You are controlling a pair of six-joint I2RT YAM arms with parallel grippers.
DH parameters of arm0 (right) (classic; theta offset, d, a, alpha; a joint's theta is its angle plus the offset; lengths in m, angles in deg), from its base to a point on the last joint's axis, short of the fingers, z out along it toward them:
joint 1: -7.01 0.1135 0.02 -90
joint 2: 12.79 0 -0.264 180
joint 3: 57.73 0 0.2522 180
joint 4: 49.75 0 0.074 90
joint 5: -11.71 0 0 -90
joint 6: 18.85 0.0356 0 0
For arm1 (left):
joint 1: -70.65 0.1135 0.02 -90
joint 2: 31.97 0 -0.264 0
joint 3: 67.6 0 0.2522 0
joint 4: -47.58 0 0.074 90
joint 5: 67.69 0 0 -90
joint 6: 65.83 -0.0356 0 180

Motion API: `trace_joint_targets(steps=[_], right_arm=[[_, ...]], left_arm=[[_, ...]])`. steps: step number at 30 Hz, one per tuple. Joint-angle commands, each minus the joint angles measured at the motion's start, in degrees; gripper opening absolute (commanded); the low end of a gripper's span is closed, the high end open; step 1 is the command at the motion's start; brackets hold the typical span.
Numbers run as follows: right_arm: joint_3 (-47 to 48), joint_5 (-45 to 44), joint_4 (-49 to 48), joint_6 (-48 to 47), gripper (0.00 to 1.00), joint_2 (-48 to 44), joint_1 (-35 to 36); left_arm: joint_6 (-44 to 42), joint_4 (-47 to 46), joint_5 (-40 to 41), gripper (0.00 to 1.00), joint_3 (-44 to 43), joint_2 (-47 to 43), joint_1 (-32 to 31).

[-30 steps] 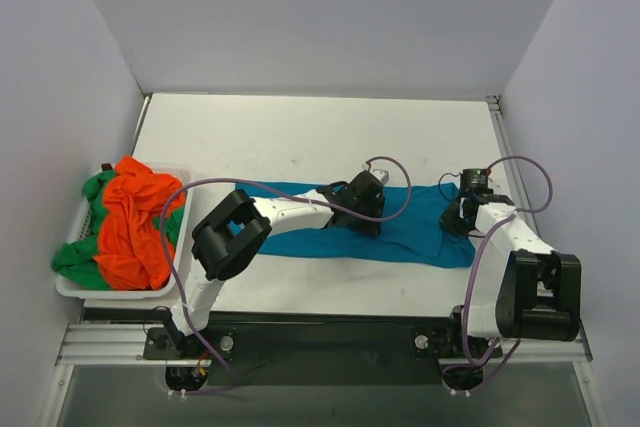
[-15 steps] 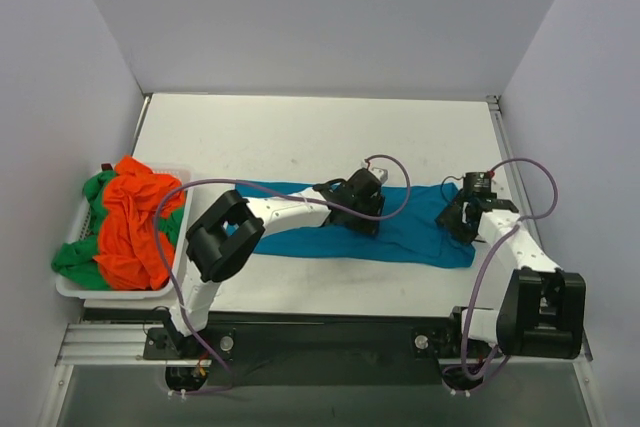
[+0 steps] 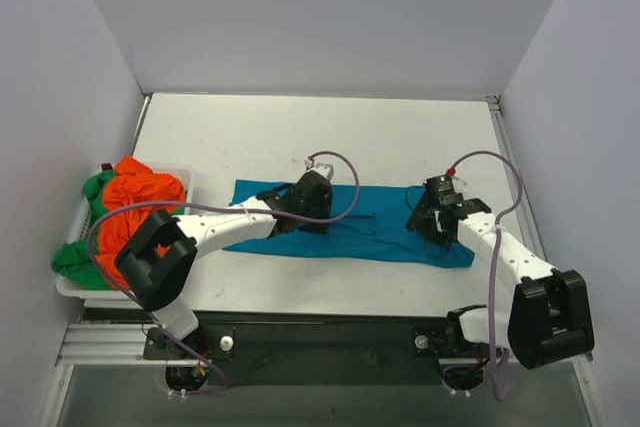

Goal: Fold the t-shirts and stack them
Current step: Rotate the tshirt 90 degrees

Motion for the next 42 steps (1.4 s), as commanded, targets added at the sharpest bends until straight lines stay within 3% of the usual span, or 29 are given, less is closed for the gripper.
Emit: trace_joint_targets(steps=[1, 9, 15, 22, 23, 24, 28, 29, 36, 42], right_arm=[[0.9, -1.1, -2.3, 2.6, 0.44, 4.4, 1.8], [1.2, -1.1, -4.4, 1.0, 0.44, 12.8, 1.3], [6.4, 0.3, -4.0, -2.4, 0.44, 21.3, -2.2], [29.9, 0.6, 5.3, -10.9, 0.44, 39.5, -3.4], [37.3, 0.8, 6.7, -12.1, 0.44, 44.0, -1.7], [40.9, 0.0, 9.6, -13.1, 0.44, 46.5, -0.6], [60.0, -3.6, 17.4, -18.6, 0.46, 60.2, 5.4], [65.0, -4.3, 18.3, -20.7, 0.52, 61.6, 6.4], [73.0, -2.6, 18.7, -23.7, 0.68, 60.3, 8.2], [72.8, -1.8, 18.7, -22.3, 0.70, 51.5, 7.8]], left_arm=[[0.7, -0.7, 5.1, 0.42, 5.8, -0.9, 4.7], [0.0, -2.1, 7.4, 0.40, 8.3, 5.1, 5.0], [2.4, -0.7, 9.5, 0.40, 11.8, 4.1, -0.3], [10.2, -1.4, 6.2, 0.40, 15.1, 0.6, -9.8], [11.3, -2.8, 5.8, 0.40, 14.9, 0.9, -11.7], [12.9, -3.8, 4.7, 0.40, 13.5, 1.6, -15.6], [15.2, -5.1, 2.8, 0.41, 4.9, 7.3, -21.3], [15.2, -6.4, 2.3, 0.41, 3.7, 8.6, -21.3], [11.5, -6.6, -0.5, 0.49, -3.8, 5.1, -16.3], [10.4, -6.8, -1.3, 0.50, 0.6, -2.1, -10.0]])
